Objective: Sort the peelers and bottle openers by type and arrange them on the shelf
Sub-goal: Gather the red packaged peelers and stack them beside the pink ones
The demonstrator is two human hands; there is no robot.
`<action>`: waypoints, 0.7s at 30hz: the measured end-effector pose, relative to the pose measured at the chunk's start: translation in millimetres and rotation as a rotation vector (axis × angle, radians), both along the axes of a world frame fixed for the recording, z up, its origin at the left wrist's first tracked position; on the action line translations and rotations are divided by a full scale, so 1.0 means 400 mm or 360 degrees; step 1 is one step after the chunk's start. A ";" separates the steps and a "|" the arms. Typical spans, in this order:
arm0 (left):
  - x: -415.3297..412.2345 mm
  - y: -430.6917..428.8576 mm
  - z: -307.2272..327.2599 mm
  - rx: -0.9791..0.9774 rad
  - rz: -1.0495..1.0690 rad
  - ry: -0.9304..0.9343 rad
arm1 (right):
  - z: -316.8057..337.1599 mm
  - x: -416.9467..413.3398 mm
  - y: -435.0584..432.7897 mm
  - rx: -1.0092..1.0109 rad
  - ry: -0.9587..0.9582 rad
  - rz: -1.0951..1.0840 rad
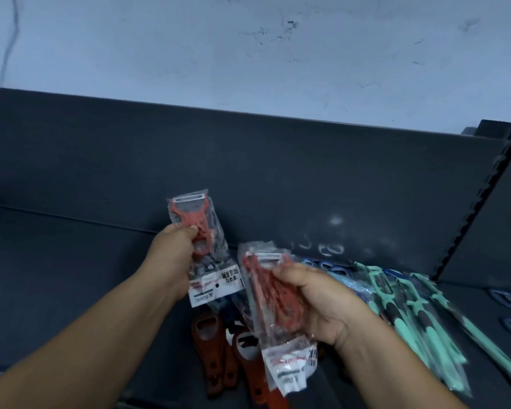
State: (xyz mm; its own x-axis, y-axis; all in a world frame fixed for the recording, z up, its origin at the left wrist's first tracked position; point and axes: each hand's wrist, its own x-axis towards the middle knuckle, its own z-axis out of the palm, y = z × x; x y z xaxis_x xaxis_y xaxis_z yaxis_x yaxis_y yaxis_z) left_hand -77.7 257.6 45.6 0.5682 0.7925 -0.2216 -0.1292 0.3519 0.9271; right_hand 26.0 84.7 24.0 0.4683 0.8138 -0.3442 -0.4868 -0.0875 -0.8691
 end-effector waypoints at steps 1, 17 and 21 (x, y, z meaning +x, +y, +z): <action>-0.001 -0.004 0.009 0.0035 -0.0046 0.0024 | 0.001 0.010 -0.011 0.0011 0.0018 -0.0050; 0.084 -0.260 0.024 0.0486 -0.0646 0.0314 | -0.026 0.053 -0.095 0.0235 0.0130 -0.0483; 0.106 -0.308 0.002 0.0589 -0.0553 0.0317 | -0.023 0.049 -0.124 0.0333 0.0213 -0.0432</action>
State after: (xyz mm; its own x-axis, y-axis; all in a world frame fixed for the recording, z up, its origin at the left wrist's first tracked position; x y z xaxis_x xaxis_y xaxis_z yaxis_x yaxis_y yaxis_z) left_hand -35.3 134.3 46.5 0.7861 0.6110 -0.0935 0.1272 -0.0119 0.9918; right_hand 45.7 35.2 14.8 0.6391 0.7251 -0.2564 -0.5784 0.2335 -0.7816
